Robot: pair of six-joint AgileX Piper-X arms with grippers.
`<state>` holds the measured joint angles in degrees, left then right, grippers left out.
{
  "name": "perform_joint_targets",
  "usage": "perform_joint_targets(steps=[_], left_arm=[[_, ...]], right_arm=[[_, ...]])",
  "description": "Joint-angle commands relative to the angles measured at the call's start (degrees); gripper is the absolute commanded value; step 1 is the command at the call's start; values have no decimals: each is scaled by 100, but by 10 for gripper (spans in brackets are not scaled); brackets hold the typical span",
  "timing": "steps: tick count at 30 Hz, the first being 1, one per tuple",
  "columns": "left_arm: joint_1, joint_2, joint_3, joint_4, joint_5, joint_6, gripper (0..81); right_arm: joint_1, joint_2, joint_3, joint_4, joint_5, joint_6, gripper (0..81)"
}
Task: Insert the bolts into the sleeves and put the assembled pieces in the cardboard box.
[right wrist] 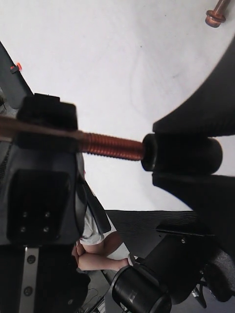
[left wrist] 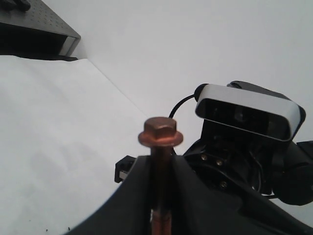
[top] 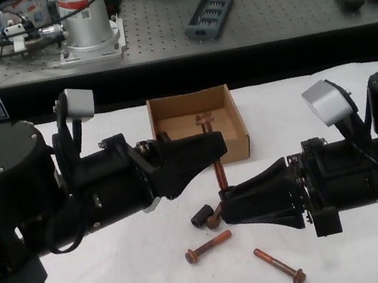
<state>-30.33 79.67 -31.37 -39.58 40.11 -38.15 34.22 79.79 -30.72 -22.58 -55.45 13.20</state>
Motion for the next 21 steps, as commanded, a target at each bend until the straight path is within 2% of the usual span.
perform_joint_targets(steps=[1, 10, 21], left_arm=[[-38, -25, -56, -126, -47, -78, 6], [-236, -25, -56, -126, -163, -78, 6], [-222, -25, -56, -150, -412, -42, 6]], right_arm=[[-7, 8, -35, -99, -62, 5, 43], [-7, 8, -35, -81, -64, 5, 43], [-7, 8, -35, -1, -64, 5, 43]])
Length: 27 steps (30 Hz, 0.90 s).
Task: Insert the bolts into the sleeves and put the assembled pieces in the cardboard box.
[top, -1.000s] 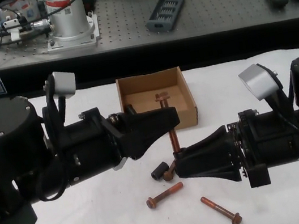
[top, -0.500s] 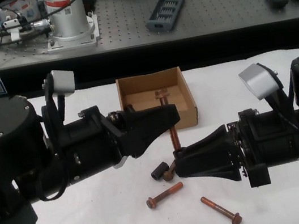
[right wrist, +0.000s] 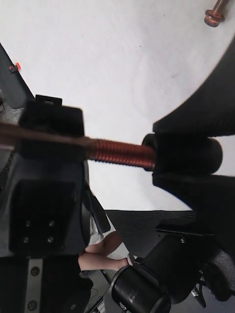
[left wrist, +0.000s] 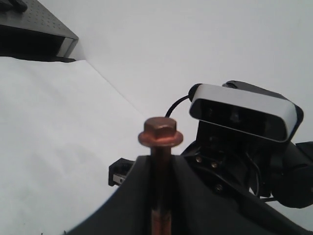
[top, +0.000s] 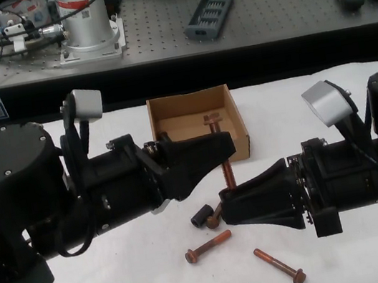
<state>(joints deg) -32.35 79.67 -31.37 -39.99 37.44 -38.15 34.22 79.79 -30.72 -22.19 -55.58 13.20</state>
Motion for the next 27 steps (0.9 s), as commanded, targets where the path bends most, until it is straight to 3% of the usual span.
perform_joint_targets(steps=[1, 27], left_arm=[[-20, -25, -56, -144, -202, -42, 6], [-20, -25, -56, 138, -248, 111, 6]], right_arm=[[-7, 8, -35, -22, -51, 5, 43], [-7, 8, -35, -97, -51, -39, 43]])
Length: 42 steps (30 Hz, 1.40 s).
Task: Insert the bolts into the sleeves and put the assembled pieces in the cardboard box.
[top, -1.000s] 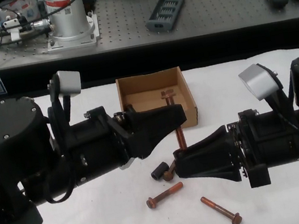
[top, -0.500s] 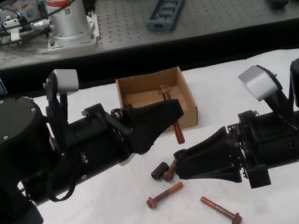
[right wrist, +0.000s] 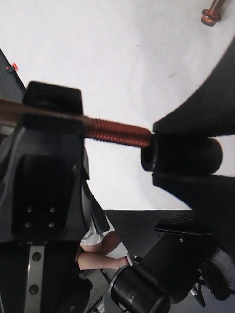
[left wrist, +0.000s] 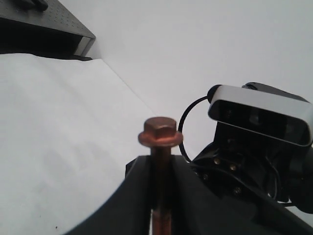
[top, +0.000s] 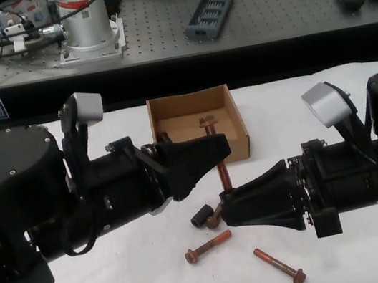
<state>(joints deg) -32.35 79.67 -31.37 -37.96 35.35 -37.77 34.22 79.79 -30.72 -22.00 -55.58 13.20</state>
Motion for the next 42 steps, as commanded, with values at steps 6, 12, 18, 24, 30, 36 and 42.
perform_joint_targets(steps=[6, 12, 18, 24, 30, 36, 42], left_arm=[[-20, -25, -56, -80, -28, 38, 6], [-20, -25, -56, -114, 1, -15, 6], [-20, -25, -56, -114, 1, -80, 6], [-20, -25, -56, -114, 14, -85, 6], [-20, -25, -56, -114, 144, -108, 6], [-20, -25, -56, -114, 132, -108, 6], [24, -25, -56, -114, 241, -252, 6]], right_arm=[[-7, 8, -35, -114, -29, -39, 43], [-7, 8, -35, -114, 114, -39, 43], [-7, 8, -35, -114, 146, -39, 43], [-7, 8, -35, -114, 278, -39, 43], [-7, 8, -35, -114, 468, -39, 43], [-7, 8, -35, -114, 468, -39, 43], [-7, 8, -35, -219, 619, -78, 43]])
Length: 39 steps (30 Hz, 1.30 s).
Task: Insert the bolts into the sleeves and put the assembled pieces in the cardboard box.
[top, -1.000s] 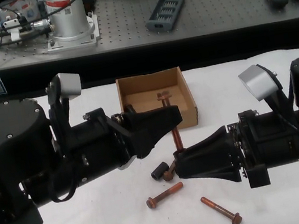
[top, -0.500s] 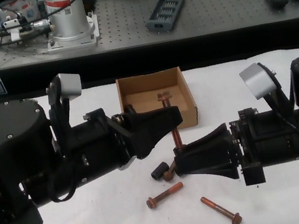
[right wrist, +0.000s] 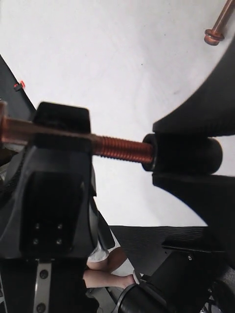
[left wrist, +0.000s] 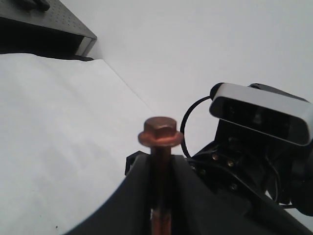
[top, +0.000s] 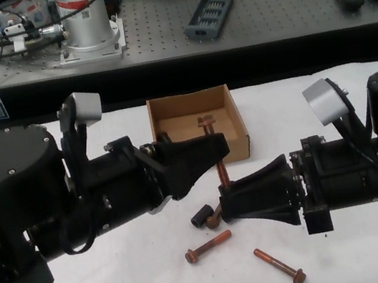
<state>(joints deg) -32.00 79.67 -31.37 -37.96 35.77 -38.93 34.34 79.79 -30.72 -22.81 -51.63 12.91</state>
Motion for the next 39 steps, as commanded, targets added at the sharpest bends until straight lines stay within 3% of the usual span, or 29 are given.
perform_joint_targets(steps=[1, 11, 25, 39], left_arm=[[6, -25, -56, -114, 233, -145, 6], [64, -25, -56, -104, 432, -268, 6], [64, -25, -56, 531, 1403, -86, 6], [64, -25, -56, 529, 1469, 85, 6]], right_arm=[[-19, 8, -35, -165, 224, -50, 43], [-19, 8, -35, -637, 31, 253, 43], [-36, -137, -35, -626, -295, 293, 43], [-25, -132, -35, -720, -295, 452, 43]])
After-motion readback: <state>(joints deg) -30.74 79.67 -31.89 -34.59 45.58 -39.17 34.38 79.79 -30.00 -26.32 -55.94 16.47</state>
